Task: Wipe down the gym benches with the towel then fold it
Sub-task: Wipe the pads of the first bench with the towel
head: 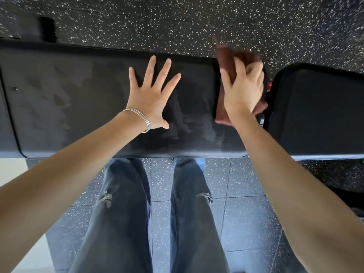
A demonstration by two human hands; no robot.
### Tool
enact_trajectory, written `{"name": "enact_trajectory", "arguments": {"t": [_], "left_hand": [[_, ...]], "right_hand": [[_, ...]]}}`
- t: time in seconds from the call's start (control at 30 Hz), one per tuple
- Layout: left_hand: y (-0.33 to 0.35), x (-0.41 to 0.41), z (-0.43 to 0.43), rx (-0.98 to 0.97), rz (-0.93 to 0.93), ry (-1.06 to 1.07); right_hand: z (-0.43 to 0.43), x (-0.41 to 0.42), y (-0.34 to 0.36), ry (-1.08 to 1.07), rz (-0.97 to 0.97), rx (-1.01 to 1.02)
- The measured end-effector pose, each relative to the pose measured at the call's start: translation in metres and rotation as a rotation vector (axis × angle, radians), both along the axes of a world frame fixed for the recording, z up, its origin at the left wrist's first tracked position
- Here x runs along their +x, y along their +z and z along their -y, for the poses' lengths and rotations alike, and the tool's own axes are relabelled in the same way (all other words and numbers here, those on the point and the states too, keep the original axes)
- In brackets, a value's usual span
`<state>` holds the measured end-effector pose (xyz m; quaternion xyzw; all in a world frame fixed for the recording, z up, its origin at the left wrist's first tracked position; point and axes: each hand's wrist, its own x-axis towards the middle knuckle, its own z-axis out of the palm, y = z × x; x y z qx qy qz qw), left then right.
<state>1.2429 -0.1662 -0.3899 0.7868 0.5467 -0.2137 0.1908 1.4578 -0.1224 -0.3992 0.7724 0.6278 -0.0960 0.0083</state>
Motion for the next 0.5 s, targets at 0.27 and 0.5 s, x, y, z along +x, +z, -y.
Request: {"name": "enact_trajectory", "arguments": {"t": [0.27, 0.5], "left_hand": [[0.004, -0.001, 0.0, -0.021, 0.007, 0.035], [0.005, 0.0, -0.001, -0.025, -0.012, 0.024]], "right_hand": [[0.061, -0.016, 0.002, 0.291, -0.022, 0.088], [0.101, 0.036, 0.014, 0.35, -0.02, -0.029]]}}
